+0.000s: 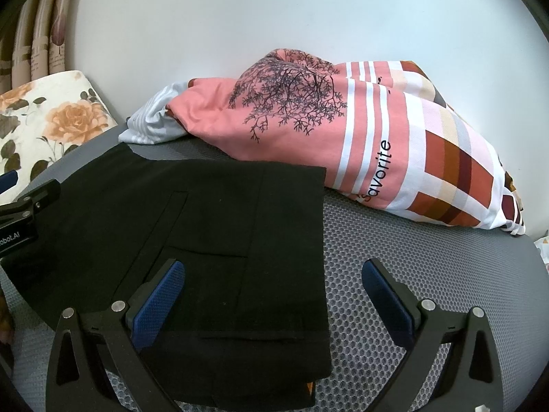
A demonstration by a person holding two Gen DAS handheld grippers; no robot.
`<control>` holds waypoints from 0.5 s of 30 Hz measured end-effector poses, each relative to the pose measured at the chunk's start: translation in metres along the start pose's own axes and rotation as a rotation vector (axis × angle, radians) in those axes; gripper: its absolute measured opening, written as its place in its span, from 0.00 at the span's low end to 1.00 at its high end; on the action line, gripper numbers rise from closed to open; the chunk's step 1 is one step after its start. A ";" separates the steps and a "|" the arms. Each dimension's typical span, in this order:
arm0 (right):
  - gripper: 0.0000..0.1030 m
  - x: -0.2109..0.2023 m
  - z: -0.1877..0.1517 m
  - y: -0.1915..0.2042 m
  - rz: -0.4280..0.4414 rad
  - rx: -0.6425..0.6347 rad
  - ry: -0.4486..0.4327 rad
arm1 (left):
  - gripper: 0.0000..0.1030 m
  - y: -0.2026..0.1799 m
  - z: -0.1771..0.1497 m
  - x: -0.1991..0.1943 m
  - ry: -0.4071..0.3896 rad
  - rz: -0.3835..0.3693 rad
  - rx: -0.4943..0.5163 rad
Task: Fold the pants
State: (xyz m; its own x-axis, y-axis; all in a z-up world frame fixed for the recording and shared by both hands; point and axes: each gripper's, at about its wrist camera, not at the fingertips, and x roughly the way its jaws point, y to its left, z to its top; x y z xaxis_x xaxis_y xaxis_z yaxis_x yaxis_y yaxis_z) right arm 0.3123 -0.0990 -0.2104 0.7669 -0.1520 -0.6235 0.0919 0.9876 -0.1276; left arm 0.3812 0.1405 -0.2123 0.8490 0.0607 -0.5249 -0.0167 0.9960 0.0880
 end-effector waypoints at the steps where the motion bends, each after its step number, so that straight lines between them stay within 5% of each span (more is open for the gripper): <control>1: 0.99 0.000 0.000 0.000 0.000 0.000 0.000 | 0.97 0.000 0.000 0.000 0.000 0.000 0.000; 15: 0.99 0.000 0.000 -0.001 -0.002 -0.004 0.002 | 0.97 -0.001 0.001 0.000 0.004 -0.008 0.001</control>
State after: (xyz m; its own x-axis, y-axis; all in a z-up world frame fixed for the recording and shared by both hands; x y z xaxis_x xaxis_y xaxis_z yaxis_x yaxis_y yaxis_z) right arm 0.3122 -0.0998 -0.2108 0.7657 -0.1542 -0.6245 0.0911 0.9870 -0.1321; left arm 0.3816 0.1392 -0.2118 0.8467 0.0533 -0.5293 -0.0096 0.9963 0.0851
